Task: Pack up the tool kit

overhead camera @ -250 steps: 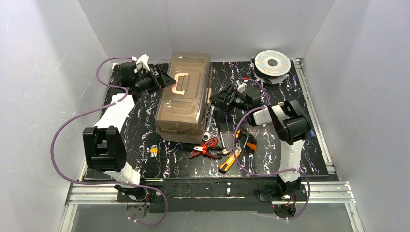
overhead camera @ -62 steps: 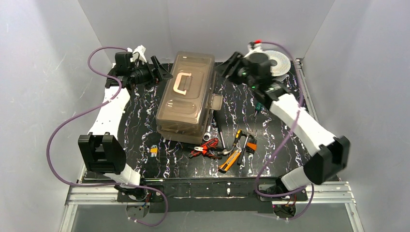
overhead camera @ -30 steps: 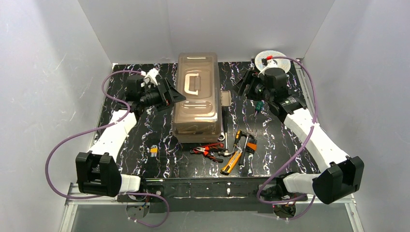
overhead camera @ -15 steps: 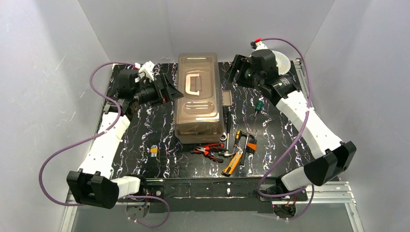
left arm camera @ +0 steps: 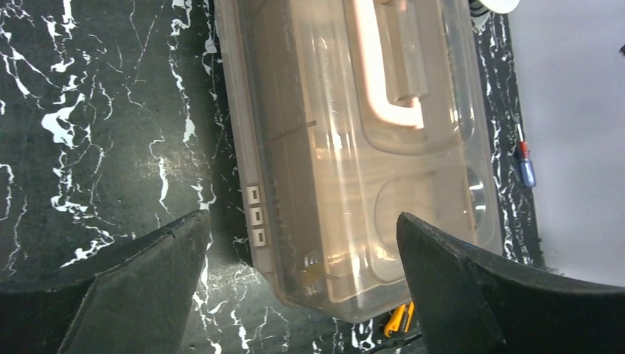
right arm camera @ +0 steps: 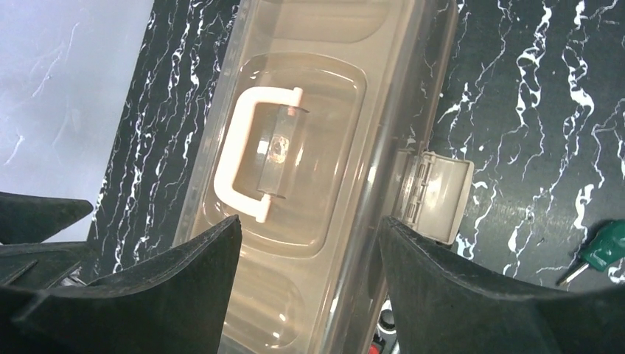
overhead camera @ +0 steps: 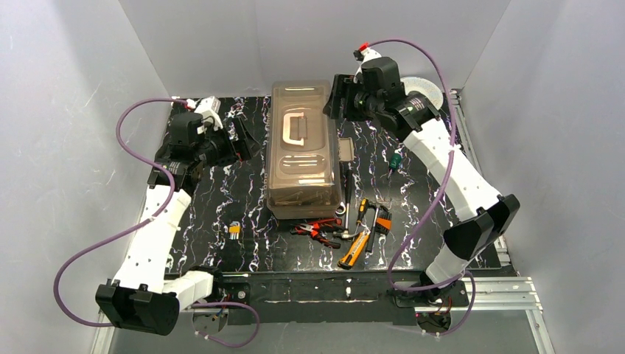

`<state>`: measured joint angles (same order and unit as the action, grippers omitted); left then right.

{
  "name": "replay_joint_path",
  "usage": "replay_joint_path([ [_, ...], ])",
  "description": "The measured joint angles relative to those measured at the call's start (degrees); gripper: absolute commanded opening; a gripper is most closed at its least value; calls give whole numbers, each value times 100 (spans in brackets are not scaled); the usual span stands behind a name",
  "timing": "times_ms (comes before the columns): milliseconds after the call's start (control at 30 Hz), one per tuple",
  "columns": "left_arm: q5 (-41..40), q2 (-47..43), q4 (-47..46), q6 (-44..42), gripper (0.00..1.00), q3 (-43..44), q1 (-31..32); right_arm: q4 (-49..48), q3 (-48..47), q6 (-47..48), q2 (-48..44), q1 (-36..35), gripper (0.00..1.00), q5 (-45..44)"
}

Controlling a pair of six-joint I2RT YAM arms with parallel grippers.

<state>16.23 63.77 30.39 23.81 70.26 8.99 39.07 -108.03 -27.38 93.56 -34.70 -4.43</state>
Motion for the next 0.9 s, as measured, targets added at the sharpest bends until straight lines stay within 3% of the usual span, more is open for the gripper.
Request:
replay_joint_path([
  [333, 94, -192, -820, -570, 98, -640, -2, 210, -1054, 669, 706, 7, 78, 229],
  [667, 223, -269, -1593, -717, 98, -1071, -2, 378, -1980, 476, 1224, 13, 78, 614],
  [900, 245, -610, -1749, -785, 98, -1631, -2, 774, -2004, 446, 1445, 68, 77, 621],
])
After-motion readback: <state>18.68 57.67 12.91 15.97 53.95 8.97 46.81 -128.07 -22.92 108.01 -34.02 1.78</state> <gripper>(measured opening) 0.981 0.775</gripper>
